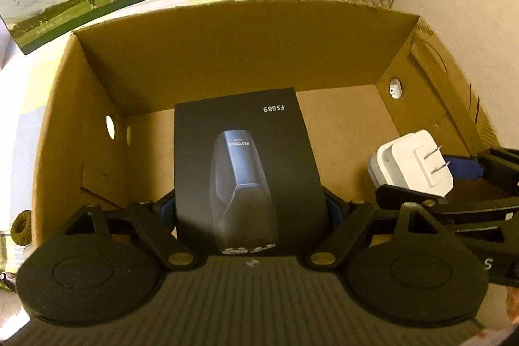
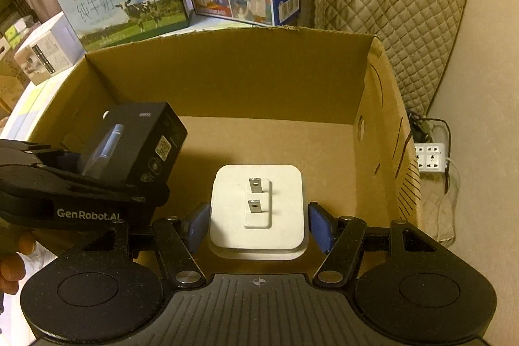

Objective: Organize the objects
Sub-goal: 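Carry black box and white plug over the cardboard box with both grippers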

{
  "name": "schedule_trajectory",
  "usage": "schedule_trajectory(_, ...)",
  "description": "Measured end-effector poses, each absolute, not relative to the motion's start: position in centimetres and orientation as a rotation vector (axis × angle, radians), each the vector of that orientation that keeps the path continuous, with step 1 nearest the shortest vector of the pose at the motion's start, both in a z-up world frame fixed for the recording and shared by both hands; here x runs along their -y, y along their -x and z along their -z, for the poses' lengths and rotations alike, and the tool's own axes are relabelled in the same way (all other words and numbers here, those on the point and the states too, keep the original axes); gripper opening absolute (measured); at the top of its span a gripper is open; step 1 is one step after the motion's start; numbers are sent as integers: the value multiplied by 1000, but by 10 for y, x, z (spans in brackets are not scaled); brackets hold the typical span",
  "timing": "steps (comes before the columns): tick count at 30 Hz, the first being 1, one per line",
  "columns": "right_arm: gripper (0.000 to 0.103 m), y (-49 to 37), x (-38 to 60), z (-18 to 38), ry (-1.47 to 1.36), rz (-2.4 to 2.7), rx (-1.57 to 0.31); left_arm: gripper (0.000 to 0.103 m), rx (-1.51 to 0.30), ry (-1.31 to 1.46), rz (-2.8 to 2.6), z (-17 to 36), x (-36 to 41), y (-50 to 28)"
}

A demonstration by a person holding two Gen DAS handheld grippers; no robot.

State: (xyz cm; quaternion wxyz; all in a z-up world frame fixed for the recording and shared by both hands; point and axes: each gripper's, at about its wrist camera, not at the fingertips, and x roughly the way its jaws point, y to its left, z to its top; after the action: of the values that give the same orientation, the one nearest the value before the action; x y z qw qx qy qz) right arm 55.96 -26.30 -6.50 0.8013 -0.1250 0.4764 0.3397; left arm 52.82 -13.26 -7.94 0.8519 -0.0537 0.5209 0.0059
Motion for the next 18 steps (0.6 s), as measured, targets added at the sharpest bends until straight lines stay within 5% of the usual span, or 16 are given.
schedule_trajectory(18, 62, -566, 268, 70, 152, -787, -1084, 87, -1082, 69, -34, 68, 127, -522)
